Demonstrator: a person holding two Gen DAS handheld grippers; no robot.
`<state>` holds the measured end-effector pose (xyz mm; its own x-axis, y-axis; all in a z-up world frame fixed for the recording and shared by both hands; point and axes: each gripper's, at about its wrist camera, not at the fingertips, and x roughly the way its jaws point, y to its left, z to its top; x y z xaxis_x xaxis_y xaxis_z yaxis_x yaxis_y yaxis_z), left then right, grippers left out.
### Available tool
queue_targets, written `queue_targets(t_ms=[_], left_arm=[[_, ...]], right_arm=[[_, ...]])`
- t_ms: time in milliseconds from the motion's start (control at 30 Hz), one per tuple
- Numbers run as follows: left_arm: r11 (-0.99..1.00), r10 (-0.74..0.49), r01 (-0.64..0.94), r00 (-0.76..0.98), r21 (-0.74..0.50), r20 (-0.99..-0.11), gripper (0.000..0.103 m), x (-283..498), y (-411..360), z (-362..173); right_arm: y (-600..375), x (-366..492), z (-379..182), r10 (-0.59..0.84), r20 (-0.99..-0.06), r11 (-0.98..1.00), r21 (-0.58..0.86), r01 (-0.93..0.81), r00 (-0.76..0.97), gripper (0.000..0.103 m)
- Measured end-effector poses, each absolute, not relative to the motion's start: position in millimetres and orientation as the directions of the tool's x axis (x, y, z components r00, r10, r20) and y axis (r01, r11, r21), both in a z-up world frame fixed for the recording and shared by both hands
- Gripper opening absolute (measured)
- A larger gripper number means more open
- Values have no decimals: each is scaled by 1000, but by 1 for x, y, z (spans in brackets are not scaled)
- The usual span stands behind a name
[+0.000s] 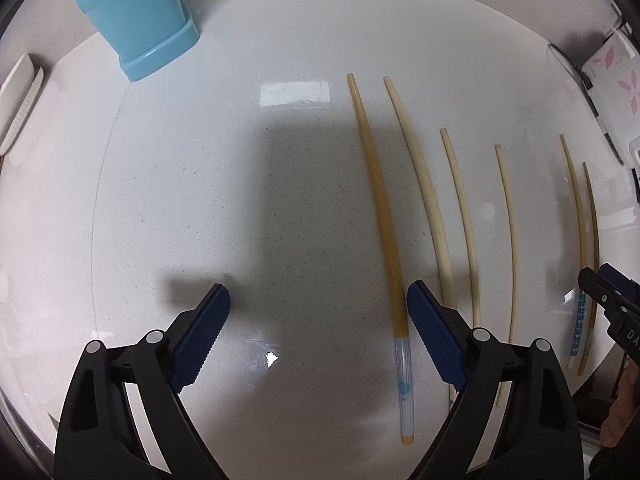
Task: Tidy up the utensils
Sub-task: 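Close left tool on blue-tipped chopstick while right tool grasps blue-patterned chopstick, then lift both held chopsticks upright and carry them toward the blue holder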
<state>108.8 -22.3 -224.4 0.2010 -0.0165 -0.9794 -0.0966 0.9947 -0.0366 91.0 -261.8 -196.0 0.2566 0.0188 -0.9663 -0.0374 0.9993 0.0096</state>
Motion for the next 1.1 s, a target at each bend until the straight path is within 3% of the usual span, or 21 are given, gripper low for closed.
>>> queue_targets(t_ms=[167,267,467,533,567,1100], left_arm=[[995,14,-99,176,-3,-984,72,115,-30,-224],[995,15,-101,164,-1,-986,55,116,-30,-221],[997,14,-83,138,2,-990,8,122,-36,-217],[997,-1,-81,129,-12,-992,7,125,-37,-217],[997,-8,-81,127,-18,-992,7,121,-30,-215],[994,-70,-74,159,-83,-985,7,104,-4,-191]], right_arm=[[-260,95,-200,8,-978,999,0,-38,210,42],[-258,97,-203,2,-984,999,-5,-38,180,36],[-251,102,-207,-12,-989,999,-18,-35,150,30],[-248,103,-206,-14,-990,999,-20,-38,144,19],[-246,104,-206,-23,-990,998,-30,-49,138,6],[-235,106,-197,-24,-989,999,-29,-32,147,6]])
